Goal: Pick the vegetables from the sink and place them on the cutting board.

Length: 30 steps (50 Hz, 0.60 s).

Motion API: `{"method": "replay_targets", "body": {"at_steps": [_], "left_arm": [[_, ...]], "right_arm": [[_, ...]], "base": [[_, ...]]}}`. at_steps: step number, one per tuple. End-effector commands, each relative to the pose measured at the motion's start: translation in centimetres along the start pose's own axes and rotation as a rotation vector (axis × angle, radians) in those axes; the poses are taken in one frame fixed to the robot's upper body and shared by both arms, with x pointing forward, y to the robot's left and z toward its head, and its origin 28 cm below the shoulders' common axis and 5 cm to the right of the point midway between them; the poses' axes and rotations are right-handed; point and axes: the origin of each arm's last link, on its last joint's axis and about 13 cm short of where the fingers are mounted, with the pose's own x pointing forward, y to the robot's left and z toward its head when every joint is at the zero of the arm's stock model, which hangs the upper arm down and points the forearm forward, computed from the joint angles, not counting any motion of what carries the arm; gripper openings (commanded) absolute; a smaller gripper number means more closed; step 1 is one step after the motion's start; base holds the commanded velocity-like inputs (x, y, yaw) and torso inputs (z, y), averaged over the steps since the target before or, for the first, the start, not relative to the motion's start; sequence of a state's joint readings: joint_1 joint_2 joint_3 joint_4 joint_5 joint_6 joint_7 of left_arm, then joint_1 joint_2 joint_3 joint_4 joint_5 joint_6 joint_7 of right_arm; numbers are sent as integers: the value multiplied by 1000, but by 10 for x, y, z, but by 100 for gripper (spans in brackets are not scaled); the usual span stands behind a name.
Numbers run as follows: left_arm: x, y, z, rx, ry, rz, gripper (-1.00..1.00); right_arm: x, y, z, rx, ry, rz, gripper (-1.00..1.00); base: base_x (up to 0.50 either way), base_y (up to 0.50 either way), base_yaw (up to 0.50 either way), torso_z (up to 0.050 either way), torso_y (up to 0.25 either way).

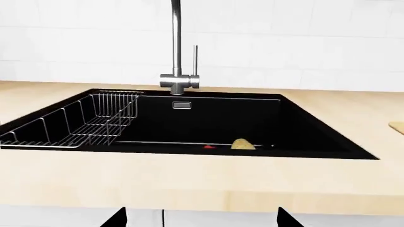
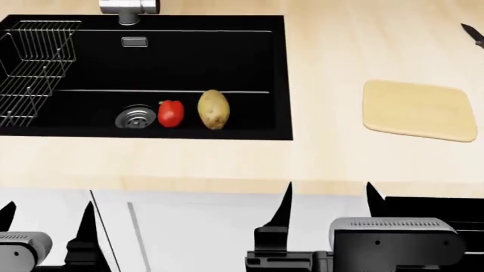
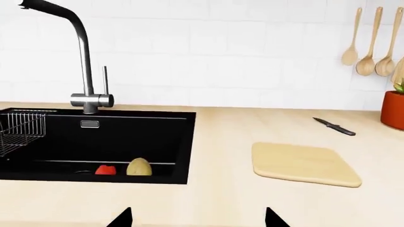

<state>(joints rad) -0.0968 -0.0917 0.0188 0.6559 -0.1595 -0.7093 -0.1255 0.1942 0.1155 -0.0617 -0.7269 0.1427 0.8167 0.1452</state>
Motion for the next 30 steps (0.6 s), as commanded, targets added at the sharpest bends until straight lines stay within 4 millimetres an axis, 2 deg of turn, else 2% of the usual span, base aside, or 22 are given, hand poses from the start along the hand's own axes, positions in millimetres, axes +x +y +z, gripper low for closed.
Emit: {"method": "replay_targets", "body": {"at_steps": [1,30], "left_arm": [[-4,5,10,-39,-5,-27,100],[-5,7,9,-22,4,-55,100]], "right_arm": [[-6,-2,14,-18,3,-15,100],[-12,-8,20,-55,21,-9,100]], "base": [[0,0,0,50,0],[0,0,0,50,0]]}}
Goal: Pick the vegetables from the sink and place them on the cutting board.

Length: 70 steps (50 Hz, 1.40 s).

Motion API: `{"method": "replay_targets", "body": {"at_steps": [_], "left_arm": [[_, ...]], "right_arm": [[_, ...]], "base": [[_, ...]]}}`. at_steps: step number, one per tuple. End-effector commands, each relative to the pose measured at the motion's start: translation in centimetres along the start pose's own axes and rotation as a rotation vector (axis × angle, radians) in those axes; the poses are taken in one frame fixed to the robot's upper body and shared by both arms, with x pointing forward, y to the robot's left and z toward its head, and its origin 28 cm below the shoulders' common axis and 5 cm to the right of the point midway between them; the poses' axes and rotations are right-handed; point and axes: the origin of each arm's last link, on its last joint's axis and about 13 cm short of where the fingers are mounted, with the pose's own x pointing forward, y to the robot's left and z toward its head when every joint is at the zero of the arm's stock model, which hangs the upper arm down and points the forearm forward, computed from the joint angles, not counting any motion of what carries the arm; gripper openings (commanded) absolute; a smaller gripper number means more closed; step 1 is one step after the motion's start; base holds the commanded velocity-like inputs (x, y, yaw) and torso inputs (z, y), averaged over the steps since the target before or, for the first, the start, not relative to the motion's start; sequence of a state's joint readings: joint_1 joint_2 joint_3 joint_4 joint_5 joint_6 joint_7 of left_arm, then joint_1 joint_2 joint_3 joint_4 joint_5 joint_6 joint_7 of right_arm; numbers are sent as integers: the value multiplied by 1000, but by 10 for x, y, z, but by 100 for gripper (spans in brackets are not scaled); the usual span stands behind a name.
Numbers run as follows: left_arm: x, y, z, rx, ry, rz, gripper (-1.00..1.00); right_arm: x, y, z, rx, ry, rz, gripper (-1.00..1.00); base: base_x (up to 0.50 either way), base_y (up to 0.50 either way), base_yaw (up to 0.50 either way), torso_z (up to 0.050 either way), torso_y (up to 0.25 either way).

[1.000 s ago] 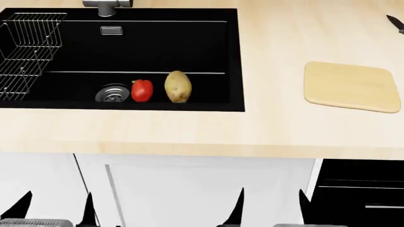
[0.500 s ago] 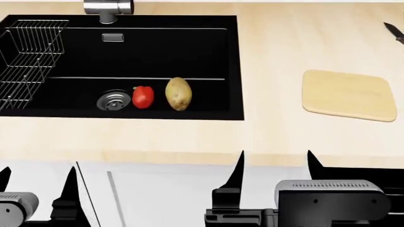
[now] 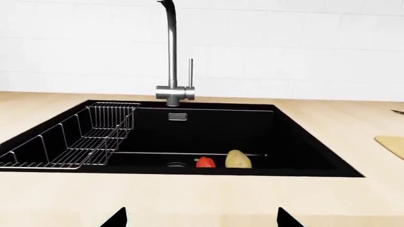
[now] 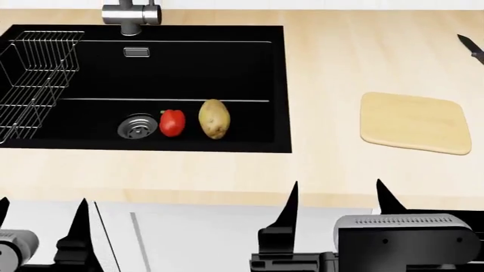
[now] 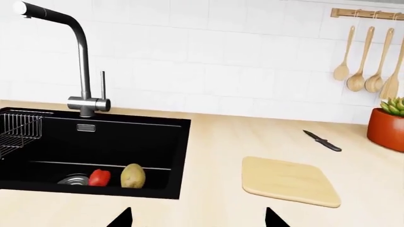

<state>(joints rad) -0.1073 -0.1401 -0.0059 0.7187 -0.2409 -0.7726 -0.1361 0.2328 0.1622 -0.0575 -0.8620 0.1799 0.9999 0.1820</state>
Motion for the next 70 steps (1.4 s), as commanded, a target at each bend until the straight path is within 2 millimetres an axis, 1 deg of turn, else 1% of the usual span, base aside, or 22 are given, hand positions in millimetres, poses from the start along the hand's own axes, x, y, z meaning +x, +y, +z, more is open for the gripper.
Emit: {"method": "replay_targets", "body": {"at_steps": [1,5,12,24,63,70], "left_arm": [[0,-1,-1,-17,9,-26,100],[-1,0,-1,-15,70,-21,100],[-2,3,7,10,52,-1,100],[-3,5,11,19,44,8,100],[-1,3,8,38,55,9,100],[-1,7,8,39,59,10,100]], "right_arm": [[-2,-3,3,-8,7,-4,100],[-5,-5,7,-22,-9,-16,100],[-6,-7,9,-43,-15,-21,100],[-7,-7,9,-49,-13,-16,100],[-7,-6,7,-49,-6,-5,100],[-7,-6,7,-45,-3,-3,100]], "base": [[0,0,0,50,0],[0,0,0,17,0],[67,0,0,0,0],[291,0,0,0,0],[356,0,0,0,0],[389,0,0,0,2]]}}
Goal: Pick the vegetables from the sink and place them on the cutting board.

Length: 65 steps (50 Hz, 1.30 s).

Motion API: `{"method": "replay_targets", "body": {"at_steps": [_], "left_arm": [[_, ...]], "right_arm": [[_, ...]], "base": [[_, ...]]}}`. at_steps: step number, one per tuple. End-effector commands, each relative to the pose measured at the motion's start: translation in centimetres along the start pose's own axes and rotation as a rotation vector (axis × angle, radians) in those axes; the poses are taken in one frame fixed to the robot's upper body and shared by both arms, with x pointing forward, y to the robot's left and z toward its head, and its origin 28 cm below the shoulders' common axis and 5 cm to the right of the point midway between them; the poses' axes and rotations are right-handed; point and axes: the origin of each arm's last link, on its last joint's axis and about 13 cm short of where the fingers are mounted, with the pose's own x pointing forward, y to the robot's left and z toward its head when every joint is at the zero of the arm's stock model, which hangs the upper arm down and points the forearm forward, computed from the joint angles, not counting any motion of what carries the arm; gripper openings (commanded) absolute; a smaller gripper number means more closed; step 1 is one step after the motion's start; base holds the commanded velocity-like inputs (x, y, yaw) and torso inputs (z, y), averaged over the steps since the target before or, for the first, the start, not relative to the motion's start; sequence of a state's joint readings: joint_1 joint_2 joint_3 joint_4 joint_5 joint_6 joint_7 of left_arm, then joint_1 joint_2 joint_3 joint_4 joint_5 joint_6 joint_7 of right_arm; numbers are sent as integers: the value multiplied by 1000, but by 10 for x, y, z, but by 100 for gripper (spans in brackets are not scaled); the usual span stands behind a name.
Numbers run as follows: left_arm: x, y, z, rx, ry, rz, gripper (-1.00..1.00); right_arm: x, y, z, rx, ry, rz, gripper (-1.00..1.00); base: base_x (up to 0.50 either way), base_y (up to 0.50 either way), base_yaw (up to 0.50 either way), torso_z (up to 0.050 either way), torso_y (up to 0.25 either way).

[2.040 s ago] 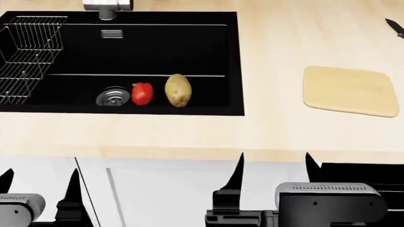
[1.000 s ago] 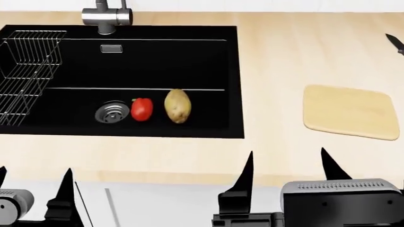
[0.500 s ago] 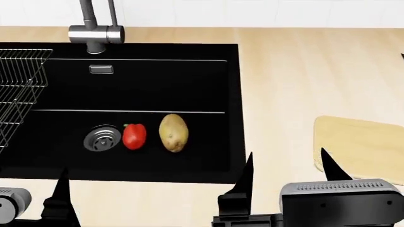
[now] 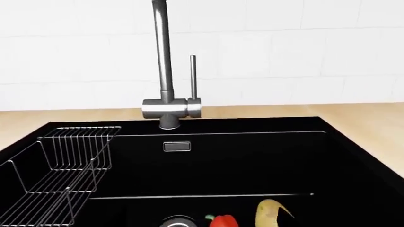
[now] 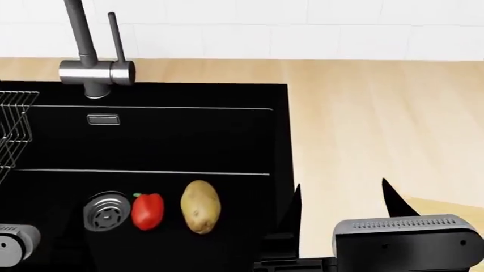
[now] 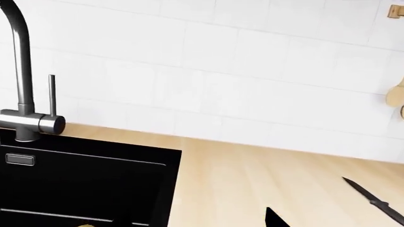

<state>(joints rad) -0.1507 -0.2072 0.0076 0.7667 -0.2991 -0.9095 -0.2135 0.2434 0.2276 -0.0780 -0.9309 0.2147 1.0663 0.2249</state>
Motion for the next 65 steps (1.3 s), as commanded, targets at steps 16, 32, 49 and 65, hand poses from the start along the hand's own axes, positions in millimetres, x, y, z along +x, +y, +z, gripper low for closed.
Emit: {"method": "replay_targets", "body": {"at_steps": [16,32,49,65], "left_arm": [[2,0,-2,-1,12,-18,100],[71,-9,-21,179,204,-70,100],[118,-3,-39,296,331,-79,100],[147,2,-62,297,542,-153,100]], "right_arm": [[1,0,0,18,8,7,100],[3,0,-3,28,24,7,100],[5,1,-6,35,34,10,100],[6,0,-8,44,38,11,100]], "base": [[336,0,0,0,1],[0,0,0,0,0],[0,0,0,0,0],[0,0,0,0,0]]}}
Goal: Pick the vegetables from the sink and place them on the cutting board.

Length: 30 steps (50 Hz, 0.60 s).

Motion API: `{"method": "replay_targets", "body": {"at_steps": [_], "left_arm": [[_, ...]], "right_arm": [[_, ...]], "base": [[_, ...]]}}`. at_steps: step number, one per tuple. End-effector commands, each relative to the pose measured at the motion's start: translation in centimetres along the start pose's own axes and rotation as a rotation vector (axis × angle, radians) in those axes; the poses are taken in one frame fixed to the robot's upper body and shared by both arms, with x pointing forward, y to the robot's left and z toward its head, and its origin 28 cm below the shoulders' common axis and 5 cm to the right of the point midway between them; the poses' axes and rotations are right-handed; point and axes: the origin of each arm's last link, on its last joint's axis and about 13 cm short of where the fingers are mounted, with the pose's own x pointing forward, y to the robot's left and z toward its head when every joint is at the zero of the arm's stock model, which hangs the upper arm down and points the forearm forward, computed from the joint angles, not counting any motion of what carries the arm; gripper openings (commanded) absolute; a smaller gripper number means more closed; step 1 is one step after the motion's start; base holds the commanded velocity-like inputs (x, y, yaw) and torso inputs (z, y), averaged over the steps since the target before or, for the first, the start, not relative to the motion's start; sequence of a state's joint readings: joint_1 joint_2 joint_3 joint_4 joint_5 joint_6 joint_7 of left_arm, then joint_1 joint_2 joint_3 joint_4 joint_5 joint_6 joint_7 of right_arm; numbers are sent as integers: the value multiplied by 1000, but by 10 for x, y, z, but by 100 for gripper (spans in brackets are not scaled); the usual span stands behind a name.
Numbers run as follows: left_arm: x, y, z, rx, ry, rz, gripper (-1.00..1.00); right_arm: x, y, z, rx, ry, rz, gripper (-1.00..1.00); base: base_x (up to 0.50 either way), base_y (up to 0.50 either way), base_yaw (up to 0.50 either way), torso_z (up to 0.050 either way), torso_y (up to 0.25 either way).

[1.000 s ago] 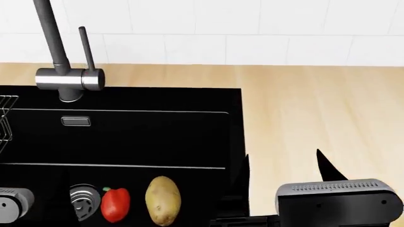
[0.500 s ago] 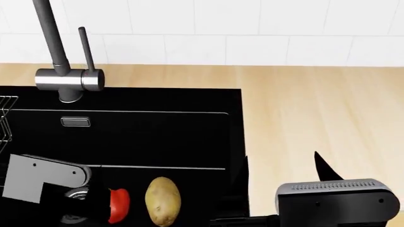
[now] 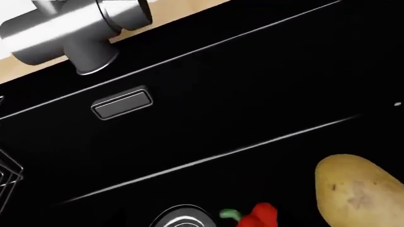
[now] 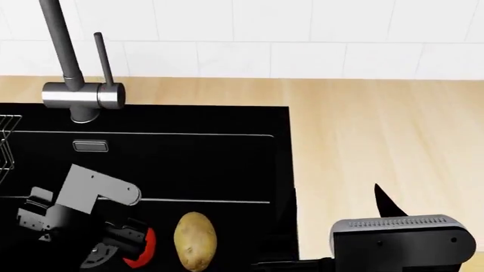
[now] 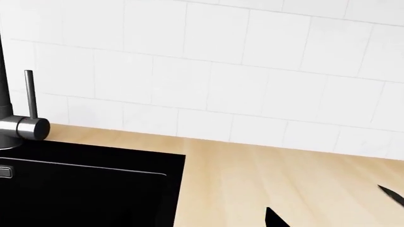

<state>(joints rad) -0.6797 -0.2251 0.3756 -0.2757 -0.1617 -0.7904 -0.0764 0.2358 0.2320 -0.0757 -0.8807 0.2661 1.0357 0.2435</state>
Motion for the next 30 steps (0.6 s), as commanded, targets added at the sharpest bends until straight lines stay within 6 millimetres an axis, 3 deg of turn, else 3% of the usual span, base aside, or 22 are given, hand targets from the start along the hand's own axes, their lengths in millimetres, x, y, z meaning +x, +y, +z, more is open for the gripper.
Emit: {"method": "replay_targets", "body": {"at_steps": [1,30], "left_arm": [[21,0,-5,28,113,-89,100],[31,-9,-2,58,116,-232,100]], "right_arm": [[2,-2,-1,18,6,-7,100],[5,1,-6,18,26,6,100]], "base": [[0,0,0,0,0],[0,0,0,0,0]]}}
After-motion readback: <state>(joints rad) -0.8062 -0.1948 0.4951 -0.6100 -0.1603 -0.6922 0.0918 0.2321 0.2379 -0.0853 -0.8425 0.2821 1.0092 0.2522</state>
